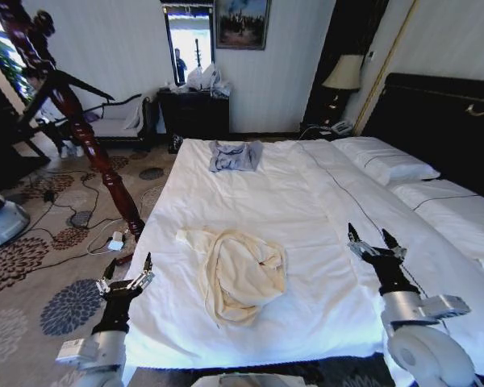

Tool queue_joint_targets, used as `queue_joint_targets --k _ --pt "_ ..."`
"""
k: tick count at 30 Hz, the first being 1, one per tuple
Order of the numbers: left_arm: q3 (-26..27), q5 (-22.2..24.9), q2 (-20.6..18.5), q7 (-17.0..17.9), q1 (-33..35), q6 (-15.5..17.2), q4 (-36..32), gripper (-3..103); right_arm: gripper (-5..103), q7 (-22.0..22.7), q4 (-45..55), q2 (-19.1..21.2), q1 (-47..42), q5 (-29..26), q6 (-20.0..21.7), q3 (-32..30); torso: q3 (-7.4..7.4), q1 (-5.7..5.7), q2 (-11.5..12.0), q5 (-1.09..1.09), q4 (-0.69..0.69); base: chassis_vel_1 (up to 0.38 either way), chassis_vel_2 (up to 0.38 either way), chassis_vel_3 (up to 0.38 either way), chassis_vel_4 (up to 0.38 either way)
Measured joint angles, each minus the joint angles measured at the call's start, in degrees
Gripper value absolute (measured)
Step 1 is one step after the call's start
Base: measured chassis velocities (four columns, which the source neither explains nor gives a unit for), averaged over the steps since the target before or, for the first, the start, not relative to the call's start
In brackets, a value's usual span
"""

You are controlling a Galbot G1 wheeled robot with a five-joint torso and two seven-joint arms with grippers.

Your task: Pick up the clothes from the bed and hang them on the clothes hanger.

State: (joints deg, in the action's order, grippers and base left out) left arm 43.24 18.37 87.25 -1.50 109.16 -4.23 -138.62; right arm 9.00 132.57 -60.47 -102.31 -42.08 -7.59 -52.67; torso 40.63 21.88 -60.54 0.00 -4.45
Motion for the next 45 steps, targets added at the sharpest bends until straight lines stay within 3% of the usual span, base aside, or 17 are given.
queue_joint_targets --k 14,16,17,23,34,35,36,38,40,43,45 --pt "1.08 2.40 -2.36 -2.82 -0.42 0.55 -0.15 100 100 0.00 -0.05 0.93 -0.51 1.93 2.15 0.13 0.00 0.00 0.00 0.00 0.00 0.000 0.000 0.000 0.000" --pt "1.18 2.44 -2.44 -2.64 -0.64 0.44 -0.09 100 100 0.05 0.00 1.19 -0.75 2.17 2.80 0.12 0.00 0.00 0.00 0.00 0.00 0.000 0.000 0.000 0.000" --pt "1.09 2.43 -2.63 -0.96 -0.68 1.47 -0.09 100 100 0.36 0.05 1.53 -1.02 2.48 3.70 -0.04 0.00 0.00 0.00 0.00 -0.01 0.000 0.000 0.000 0.000" --pt "1.13 2.22 -2.87 -0.97 -0.70 1.86 0.12 100 100 0.40 -0.52 1.82 -1.09 4.43 4.14 -0.24 0.00 0.00 0.00 0.00 0.00 0.000 0.000 0.000 0.000" --pt "0.45 3.43 -2.41 0.70 -1.49 2.27 0.53 100 100 0.31 -1.33 0.98 -0.27 6.93 0.99 0.01 0.00 0.00 0.00 0.00 0.00 0.000 0.000 0.000 0.000" --pt "0.34 5.82 -2.43 2.60 -1.90 4.24 -0.38 100 100 0.35 -1.40 1.09 -0.17 6.94 0.66 -0.18 0.00 0.00 0.00 0.00 0.01 0.000 0.000 0.000 0.000" --pt "0.34 5.82 -2.43 2.60 -1.90 4.24 -0.38 100 100 0.35 -1.40 1.09 -0.17 6.94 0.66 -0.18 0.00 0.00 0.00 0.00 0.01 0.000 0.000 0.000 0.000" --pt "0.79 20.07 -2.53 11.24 -4.53 13.09 -3.73 100 100 0.32 -1.66 1.15 0.20 6.96 -0.74 -0.31 0.00 -0.01 0.00 0.01 0.01 0.000 0.000 0.000 0.000" --pt "2.75 34.49 -3.72 18.41 -8.77 18.81 -4.59 100 100 0.13 -1.79 0.89 0.41 6.94 -1.66 -0.21 0.00 0.00 0.00 -0.01 -0.02 0.000 0.000 0.000 0.000" --pt "3.24 36.18 -4.87 18.90 -10.05 19.63 -4.60 100 100 0.10 -1.90 0.62 0.62 6.91 -2.10 0.02 0.00 0.00 0.00 0.00 -0.02 0.000 0.000 0.000 0.000" --pt "2.60 34.93 -7.01 17.62 -10.83 19.87 -2.35 100 100 0.08 -2.29 0.33 1.10 6.89 -2.85 0.37 0.00 0.00 0.00 0.01 0.01 0.000 0.000 0.000 0.000"
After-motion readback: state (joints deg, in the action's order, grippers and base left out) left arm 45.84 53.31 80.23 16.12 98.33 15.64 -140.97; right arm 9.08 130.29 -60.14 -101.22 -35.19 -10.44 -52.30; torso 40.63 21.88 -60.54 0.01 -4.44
